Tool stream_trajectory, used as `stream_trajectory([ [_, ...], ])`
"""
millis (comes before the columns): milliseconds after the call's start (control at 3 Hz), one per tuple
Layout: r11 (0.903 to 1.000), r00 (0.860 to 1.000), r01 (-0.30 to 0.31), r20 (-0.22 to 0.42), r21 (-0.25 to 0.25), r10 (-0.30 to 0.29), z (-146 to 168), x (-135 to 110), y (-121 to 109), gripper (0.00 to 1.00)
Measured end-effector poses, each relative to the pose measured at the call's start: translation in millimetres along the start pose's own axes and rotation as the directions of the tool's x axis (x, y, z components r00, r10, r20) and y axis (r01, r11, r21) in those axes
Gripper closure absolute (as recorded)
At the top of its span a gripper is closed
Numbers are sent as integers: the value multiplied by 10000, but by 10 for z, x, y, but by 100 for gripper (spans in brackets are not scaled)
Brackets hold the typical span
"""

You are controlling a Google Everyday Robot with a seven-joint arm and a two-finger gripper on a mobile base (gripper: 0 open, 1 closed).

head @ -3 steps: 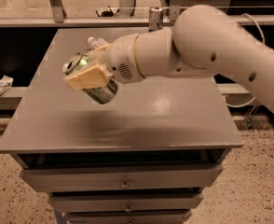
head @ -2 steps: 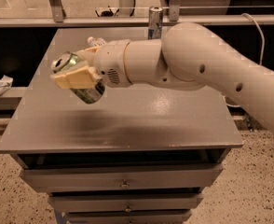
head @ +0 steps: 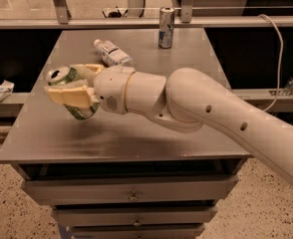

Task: Place green can upright

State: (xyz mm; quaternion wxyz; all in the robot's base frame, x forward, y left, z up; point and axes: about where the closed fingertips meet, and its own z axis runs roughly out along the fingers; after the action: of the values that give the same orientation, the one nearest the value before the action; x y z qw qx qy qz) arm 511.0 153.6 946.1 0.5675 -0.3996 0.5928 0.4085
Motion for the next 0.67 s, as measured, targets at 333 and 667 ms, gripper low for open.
stream_trajectory([
  [333, 9998, 9979, -197, 624, 58, 193, 58, 55, -6, 100],
  [667, 9984, 9927, -509, 1107, 227, 481, 69, 181, -48, 100],
])
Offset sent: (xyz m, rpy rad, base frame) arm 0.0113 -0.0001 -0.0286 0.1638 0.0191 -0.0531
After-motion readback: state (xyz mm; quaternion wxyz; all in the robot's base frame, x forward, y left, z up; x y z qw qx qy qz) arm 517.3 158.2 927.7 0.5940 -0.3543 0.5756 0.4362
